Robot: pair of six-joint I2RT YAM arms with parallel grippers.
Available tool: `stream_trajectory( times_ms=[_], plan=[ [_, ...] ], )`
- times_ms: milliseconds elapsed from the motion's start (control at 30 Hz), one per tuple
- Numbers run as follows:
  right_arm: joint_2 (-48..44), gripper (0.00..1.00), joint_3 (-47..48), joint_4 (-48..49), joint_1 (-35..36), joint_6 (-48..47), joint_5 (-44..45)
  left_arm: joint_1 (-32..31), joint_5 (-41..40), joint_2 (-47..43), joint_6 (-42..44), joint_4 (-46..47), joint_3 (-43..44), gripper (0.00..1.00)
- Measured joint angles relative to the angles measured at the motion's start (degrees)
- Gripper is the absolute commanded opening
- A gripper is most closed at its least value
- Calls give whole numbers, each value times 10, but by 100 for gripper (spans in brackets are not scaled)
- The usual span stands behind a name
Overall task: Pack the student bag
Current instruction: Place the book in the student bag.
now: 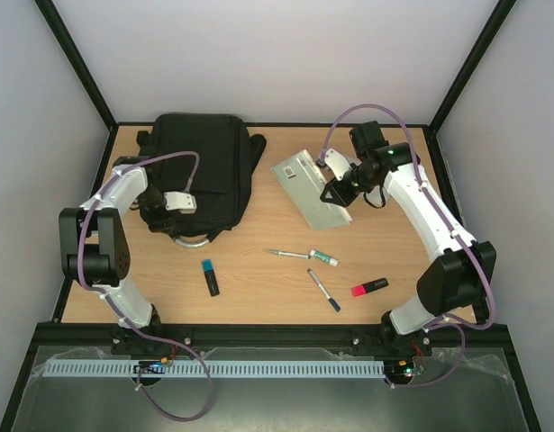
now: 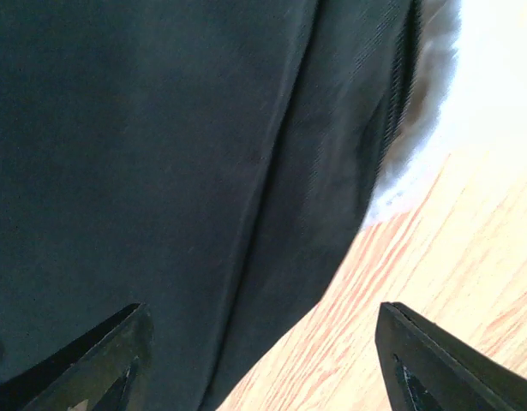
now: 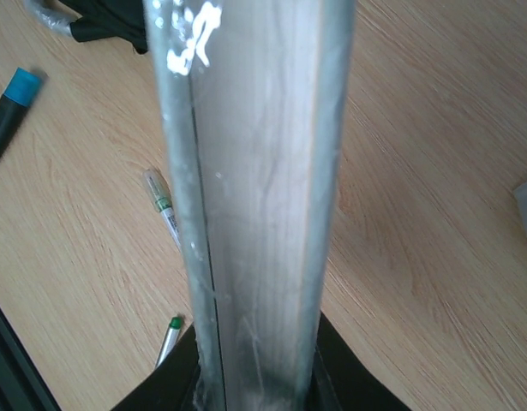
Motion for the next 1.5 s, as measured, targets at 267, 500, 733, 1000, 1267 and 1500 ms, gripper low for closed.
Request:
stream_trajectory(
  times_ms=[267, 500, 733, 1000, 1267, 1500],
  plan=[
    [0, 1, 0, 0, 0, 1, -4, 10, -47, -19, 55, 50, -37, 63],
    [0, 1, 0, 0, 0, 2, -3, 9, -57, -12, 65, 78, -37, 56],
    [0, 1, -11, 0, 0, 2, -3, 9, -60, 2, 66, 91, -37, 40],
    [0, 1, -12, 1, 0, 2, -4, 5, -53, 19, 52, 69, -22, 4],
    [2, 1, -11, 7, 0, 19, 0, -28, 23, 20, -27, -13, 112, 2],
    [3, 1, -4, 9, 0, 64, -21, -83, 107, 20, -122, -28, 179, 2]
  ],
)
